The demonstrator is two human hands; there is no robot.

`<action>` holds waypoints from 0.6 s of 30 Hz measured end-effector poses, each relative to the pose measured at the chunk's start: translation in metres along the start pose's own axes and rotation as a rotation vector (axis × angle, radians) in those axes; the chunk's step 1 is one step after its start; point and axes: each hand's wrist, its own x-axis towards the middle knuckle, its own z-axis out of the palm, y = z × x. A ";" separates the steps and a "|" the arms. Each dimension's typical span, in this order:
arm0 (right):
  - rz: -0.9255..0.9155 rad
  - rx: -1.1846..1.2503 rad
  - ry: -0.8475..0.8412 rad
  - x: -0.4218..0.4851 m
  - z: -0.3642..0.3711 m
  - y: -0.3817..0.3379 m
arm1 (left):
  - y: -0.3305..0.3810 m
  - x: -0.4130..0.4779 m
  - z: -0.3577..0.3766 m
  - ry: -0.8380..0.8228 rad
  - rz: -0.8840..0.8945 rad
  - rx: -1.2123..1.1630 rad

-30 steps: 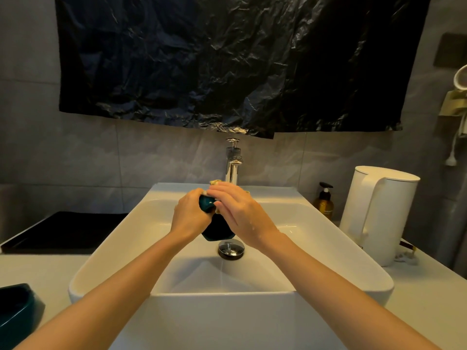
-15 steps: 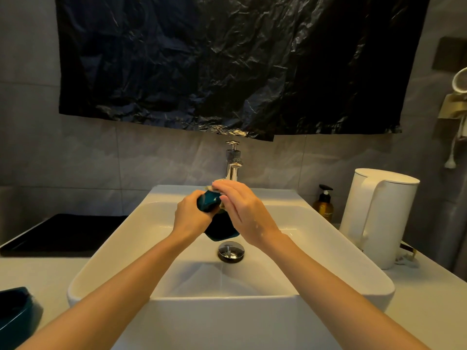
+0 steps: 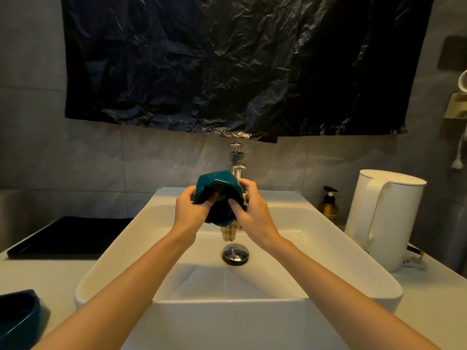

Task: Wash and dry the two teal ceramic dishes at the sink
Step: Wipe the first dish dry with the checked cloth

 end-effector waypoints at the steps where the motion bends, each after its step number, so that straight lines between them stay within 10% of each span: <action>1: 0.035 0.004 0.020 0.000 0.001 0.000 | -0.001 -0.001 0.001 -0.019 0.002 0.018; 18: -0.210 -0.476 -0.018 -0.006 -0.006 -0.006 | -0.014 -0.004 0.000 -0.063 0.313 0.558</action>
